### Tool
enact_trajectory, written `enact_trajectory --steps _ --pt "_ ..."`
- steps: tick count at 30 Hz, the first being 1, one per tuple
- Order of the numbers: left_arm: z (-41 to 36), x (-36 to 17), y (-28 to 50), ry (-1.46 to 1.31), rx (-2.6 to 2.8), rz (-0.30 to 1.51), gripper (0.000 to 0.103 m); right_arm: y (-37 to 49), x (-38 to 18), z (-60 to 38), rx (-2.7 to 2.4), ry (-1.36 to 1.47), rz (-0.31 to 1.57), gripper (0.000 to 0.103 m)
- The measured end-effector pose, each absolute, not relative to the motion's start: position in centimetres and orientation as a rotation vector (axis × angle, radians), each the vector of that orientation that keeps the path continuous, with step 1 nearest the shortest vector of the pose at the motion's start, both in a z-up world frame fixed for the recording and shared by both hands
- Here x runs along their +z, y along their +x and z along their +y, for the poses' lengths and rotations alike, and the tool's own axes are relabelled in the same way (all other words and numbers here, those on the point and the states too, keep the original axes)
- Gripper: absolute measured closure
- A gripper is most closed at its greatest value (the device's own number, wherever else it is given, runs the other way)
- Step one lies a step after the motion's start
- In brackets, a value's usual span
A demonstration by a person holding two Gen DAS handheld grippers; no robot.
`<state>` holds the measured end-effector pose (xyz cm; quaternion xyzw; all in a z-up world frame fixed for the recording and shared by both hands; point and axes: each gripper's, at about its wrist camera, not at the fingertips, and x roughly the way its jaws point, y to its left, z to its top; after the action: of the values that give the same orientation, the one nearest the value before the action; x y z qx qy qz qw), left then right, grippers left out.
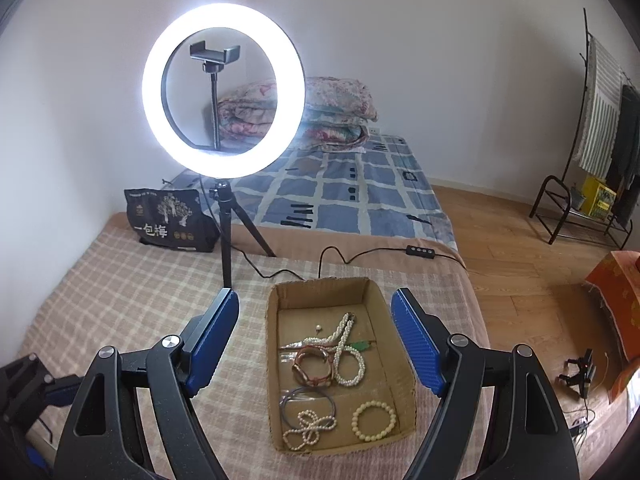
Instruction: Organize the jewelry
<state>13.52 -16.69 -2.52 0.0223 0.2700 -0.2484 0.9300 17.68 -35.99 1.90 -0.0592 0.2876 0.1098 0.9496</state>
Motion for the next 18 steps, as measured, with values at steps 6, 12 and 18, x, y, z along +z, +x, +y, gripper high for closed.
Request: enact_trajectory --steps 6,12,18 --pt "-14.3 -1.6 10.9 0.053 -0.510 0.519 0.028 14.4 2.0 -36.2 0.170 -0.090 0.573 0.024" --pt "-12.2 -1.5 8.9 0.102 -0.481 0.484 0.026 10.8 0.7 -37.3 0.119 -0.012 0.567 0.022" --pt "-10.4 -1.3 7.8 0.073 -0.457 0.471 0.019 7.3 -1.1 -38.4 0.084 0.006 0.568 0.022"
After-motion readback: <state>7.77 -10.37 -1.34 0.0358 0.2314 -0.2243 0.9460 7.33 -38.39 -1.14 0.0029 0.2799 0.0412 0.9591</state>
